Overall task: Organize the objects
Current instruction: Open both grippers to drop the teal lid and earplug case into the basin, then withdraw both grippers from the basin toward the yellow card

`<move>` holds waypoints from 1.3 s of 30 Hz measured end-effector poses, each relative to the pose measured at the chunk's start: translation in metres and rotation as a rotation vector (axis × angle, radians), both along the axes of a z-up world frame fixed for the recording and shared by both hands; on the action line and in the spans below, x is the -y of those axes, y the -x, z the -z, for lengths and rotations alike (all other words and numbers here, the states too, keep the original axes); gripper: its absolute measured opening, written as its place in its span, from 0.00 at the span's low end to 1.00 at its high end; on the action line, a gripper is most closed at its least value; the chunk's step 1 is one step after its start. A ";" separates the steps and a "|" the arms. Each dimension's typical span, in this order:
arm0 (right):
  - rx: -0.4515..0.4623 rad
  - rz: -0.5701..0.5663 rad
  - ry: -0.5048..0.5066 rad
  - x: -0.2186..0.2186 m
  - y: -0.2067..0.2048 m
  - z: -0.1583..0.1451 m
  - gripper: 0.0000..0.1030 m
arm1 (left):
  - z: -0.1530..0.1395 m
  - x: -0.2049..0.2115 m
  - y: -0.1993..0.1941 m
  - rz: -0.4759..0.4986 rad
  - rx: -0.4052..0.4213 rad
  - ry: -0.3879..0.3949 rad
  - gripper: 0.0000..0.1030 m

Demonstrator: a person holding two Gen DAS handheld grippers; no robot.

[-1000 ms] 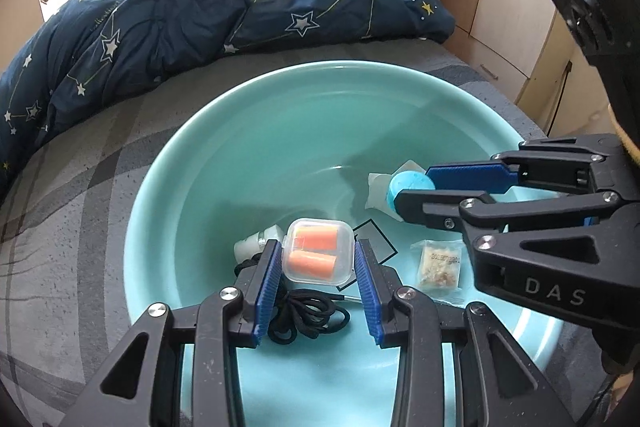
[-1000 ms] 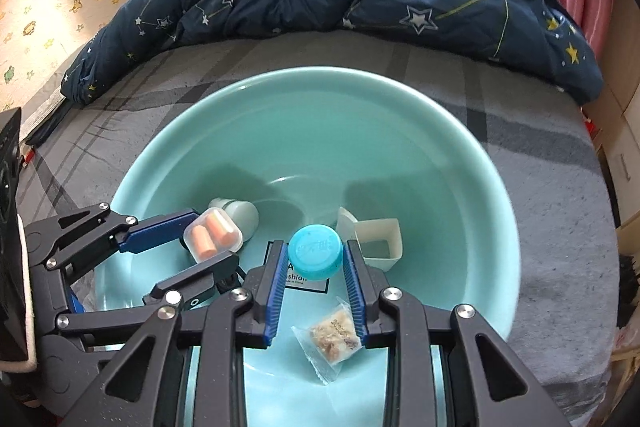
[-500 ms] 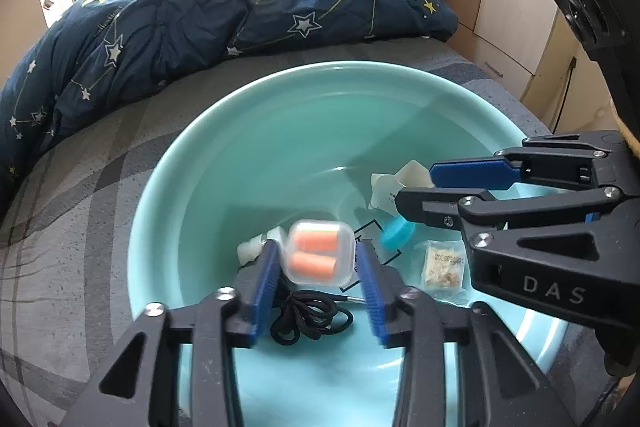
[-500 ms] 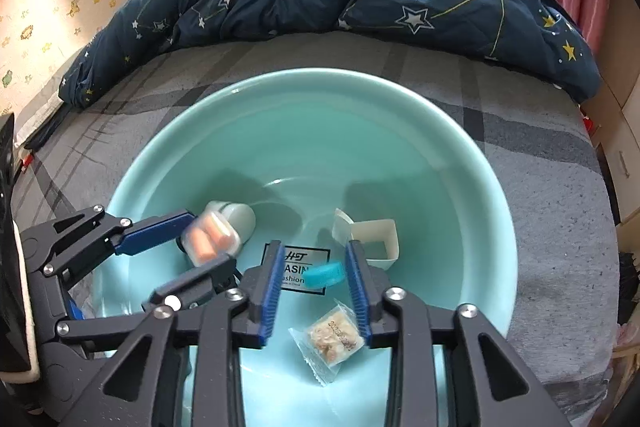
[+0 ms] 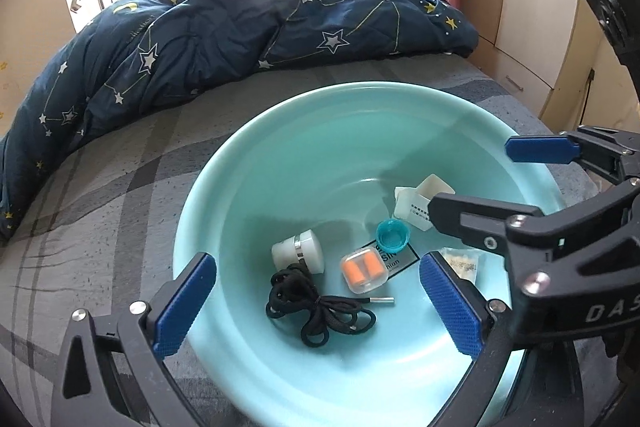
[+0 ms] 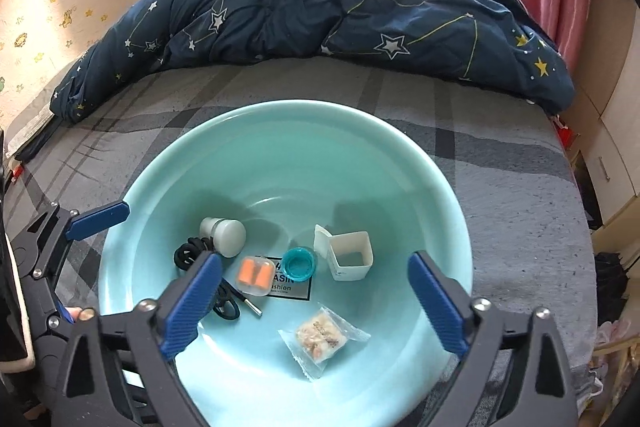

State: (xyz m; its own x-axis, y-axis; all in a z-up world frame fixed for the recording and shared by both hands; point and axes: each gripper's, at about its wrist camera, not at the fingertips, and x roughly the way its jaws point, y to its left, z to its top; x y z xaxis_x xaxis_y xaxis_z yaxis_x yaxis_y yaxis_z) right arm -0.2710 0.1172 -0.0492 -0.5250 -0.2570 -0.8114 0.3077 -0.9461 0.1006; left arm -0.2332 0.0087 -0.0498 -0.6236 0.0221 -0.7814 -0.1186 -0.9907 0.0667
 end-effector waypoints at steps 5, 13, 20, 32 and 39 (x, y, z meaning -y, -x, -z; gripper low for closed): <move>-0.024 0.008 0.001 -0.008 -0.013 -0.010 1.00 | -0.007 0.001 -0.013 -0.012 -0.016 0.000 1.00; -0.043 0.003 0.004 -0.014 -0.042 -0.026 1.00 | -0.024 -0.002 -0.042 -0.008 -0.042 0.008 1.00; -0.066 0.019 0.012 -0.025 -0.069 -0.039 1.00 | -0.038 -0.005 -0.069 -0.013 -0.071 0.006 1.00; -0.099 0.031 0.017 -0.035 -0.112 -0.051 1.00 | -0.044 -0.015 -0.112 -0.003 -0.103 0.005 1.00; -0.106 0.028 0.018 -0.041 -0.138 -0.050 1.00 | -0.038 -0.021 -0.137 -0.009 -0.099 -0.016 1.00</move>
State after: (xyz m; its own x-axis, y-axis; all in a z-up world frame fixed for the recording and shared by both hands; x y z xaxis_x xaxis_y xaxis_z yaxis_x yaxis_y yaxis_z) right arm -0.1326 0.1582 0.0006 -0.6145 -0.2547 -0.7467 0.2908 -0.9529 0.0858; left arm -0.0962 0.0300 -0.0113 -0.6977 0.0278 -0.7158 -0.1031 -0.9927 0.0619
